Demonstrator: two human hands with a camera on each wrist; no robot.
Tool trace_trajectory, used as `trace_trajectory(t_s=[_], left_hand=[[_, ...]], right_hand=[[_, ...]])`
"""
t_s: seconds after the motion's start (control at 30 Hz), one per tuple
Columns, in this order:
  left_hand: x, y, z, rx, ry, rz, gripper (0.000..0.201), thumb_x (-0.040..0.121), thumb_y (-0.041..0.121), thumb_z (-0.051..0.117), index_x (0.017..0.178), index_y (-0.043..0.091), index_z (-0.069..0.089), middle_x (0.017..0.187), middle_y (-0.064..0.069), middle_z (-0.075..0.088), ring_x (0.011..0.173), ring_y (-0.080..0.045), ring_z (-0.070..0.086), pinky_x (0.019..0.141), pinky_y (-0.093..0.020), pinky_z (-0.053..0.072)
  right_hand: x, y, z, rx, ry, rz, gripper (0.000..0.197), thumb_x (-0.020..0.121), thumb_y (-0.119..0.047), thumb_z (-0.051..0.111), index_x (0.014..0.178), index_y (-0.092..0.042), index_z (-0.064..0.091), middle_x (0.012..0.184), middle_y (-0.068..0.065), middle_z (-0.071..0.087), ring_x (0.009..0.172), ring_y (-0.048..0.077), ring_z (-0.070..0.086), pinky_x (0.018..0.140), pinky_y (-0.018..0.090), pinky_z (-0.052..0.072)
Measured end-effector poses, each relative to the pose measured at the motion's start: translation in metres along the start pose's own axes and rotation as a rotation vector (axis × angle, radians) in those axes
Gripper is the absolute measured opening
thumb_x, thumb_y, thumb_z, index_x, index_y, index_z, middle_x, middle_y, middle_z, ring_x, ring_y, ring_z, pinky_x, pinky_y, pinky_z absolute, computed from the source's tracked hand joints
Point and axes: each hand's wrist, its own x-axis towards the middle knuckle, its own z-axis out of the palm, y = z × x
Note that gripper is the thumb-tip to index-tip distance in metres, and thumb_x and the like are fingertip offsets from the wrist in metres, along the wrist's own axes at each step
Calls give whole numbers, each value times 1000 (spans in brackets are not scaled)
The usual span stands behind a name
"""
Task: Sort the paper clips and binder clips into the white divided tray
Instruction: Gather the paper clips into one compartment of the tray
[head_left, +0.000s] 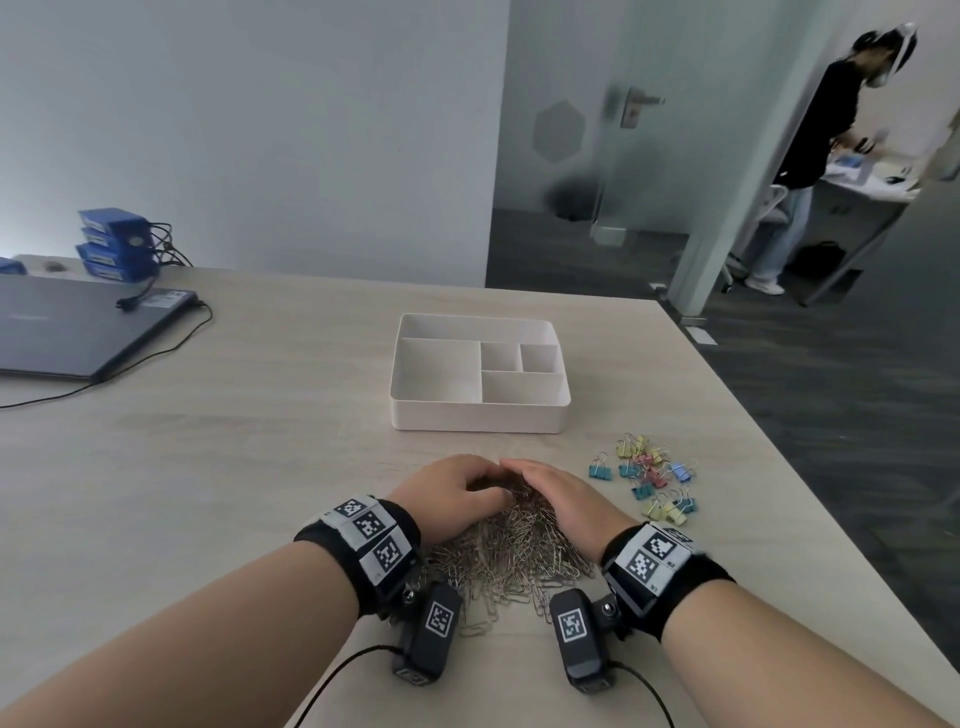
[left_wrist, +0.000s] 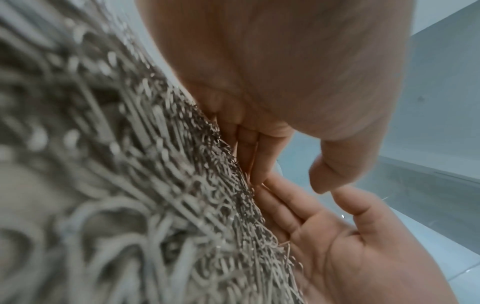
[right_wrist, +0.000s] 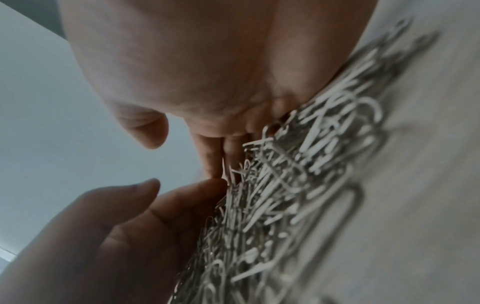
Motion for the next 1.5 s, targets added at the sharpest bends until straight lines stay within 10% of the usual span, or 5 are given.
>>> trace_trajectory(t_s=[0.47,0.8,0.97,1.2,1.5], left_hand=[[-45,10,-19,-232,94,0,28,98,42,53,118,32,69,115,14,69,106,-2,61,85,-23,46],[-73,-39,-29,-702,419,-161,53,74,60,49,116,37,72,125,18,68,127,-4,53,117,-47,31],[-70,-29,-10,-411,450,-156,36,102,32,43,134,26,59,136,13,56,125,-6,49,104,-26,34],[-50,-18,20,-35,331,-258,72,86,66,28,146,31,47,153,8,46,151,-13,19,123,-45,-1],[-54,-9,25,-464,406,-136,49,89,56,48,130,33,61,129,16,61,125,-6,51,110,-32,35]], right_hand=[[-49,3,0,226,146,-20,54,100,-45,19,137,-26,54,136,-15,62,128,-2,52,110,21,37],[-54,7,12,-11,389,15,40,107,-21,25,135,-22,53,140,-9,53,132,9,47,110,29,36],[-46,-10,27,118,378,153,44,106,-46,24,134,-28,53,132,-15,51,130,9,45,103,29,35],[-41,-34,40,-54,271,213,52,105,-54,22,145,-29,45,151,-7,44,147,21,27,124,43,8],[-36,-31,39,130,299,142,59,98,-64,27,138,-30,53,139,-14,55,133,9,46,115,40,35]])
